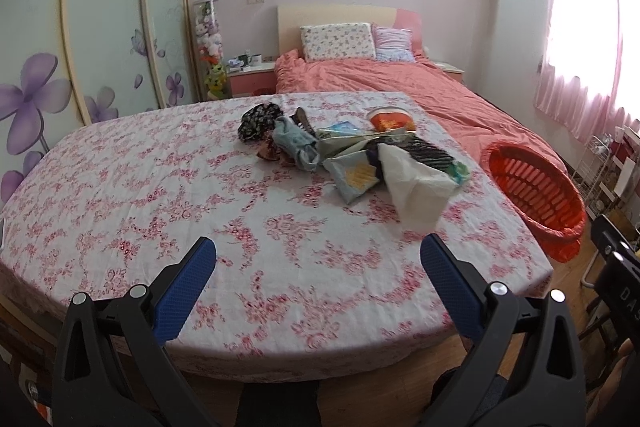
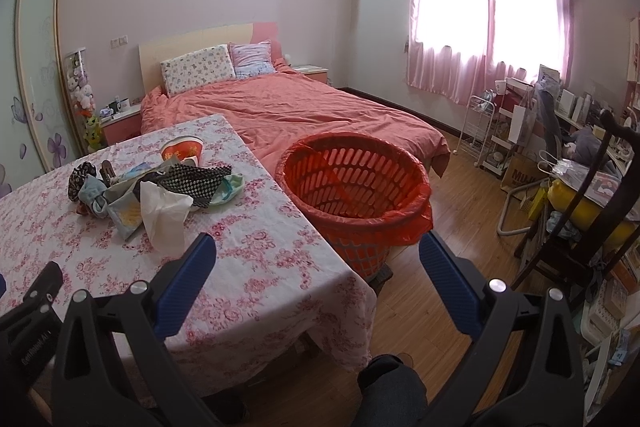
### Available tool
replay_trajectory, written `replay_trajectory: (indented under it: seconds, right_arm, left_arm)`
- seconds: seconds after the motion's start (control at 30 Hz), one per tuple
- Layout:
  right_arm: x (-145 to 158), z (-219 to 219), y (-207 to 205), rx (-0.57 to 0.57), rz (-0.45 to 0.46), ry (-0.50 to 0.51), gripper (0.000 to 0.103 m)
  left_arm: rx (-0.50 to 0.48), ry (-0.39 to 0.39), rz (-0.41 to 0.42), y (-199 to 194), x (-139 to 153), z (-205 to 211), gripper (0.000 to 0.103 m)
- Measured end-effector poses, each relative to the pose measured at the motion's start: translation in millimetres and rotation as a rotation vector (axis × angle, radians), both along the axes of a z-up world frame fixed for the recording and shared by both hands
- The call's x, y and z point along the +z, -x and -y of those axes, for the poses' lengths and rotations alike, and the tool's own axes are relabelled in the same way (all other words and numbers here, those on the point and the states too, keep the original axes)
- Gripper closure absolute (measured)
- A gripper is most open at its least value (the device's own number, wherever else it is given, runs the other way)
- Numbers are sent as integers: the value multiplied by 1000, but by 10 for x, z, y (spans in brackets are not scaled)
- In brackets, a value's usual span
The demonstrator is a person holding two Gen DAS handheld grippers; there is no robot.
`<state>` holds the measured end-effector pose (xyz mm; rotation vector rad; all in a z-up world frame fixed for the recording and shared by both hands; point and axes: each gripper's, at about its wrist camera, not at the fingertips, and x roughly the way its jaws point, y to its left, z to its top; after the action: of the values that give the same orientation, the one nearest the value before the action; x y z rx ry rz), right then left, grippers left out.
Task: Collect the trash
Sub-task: 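Reach the right gripper toward the white tissue on the pile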
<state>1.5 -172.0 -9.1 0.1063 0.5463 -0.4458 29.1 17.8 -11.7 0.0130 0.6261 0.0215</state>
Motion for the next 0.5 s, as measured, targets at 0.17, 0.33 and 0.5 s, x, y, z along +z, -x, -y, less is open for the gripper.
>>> replay_trajectory:
  seconds: [0.17, 0.33, 0.5]
  right_arm:
    - [-43, -65, -279, 33, -18, -6, 4]
    - [-134, -93, -561, 52, -35, -34, 4]
    - [-244, -198, -891, 127, -46, -76, 4]
  left_arm:
    - [37, 14, -31, -254, -70, -196, 2]
    - [86, 23, -53, -529, -123, -450, 2]
    - [146, 14, -46, -734, -128, -651, 2]
